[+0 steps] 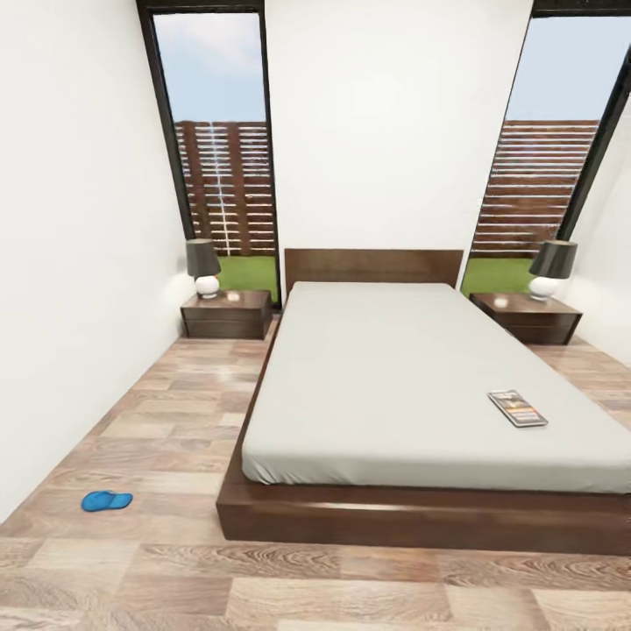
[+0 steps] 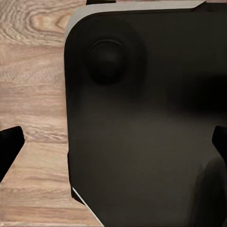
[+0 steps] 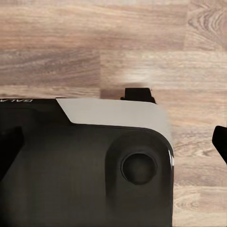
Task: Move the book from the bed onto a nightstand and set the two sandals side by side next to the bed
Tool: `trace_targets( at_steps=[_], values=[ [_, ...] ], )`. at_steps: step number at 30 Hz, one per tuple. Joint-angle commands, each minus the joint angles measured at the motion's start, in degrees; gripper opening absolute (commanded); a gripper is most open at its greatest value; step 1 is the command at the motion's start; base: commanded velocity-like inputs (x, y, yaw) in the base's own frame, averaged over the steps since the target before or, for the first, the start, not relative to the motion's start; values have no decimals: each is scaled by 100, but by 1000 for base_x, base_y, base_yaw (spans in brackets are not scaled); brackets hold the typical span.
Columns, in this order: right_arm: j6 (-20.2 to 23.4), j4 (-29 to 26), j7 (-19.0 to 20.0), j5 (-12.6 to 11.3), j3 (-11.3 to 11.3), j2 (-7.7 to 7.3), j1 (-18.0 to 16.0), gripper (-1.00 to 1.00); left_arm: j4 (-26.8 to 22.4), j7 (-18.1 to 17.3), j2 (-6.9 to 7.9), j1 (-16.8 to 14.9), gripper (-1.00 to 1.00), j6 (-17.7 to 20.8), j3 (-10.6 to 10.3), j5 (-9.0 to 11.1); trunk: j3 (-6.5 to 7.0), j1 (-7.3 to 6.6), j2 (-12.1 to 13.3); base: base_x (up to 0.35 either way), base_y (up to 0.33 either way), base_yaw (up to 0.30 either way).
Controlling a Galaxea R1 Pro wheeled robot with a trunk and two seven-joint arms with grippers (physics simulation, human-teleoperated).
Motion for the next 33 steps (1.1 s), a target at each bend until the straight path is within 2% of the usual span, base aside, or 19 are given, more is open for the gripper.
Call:
trace_targets(
  at_steps=[1, 33],
  values=[
    [-17, 5, 4, -7, -3, 1, -4, 100, -1, -3, 0, -1, 100, -4, 14, 2, -6, 0, -3, 43, 323, -273],
    [-17, 5, 5, -6, -3, 1, -5, 100, -9, -6, -31, -1, 100, -16, 15, 2, -8, 0, -3, 4, 336, -286]
  ],
)
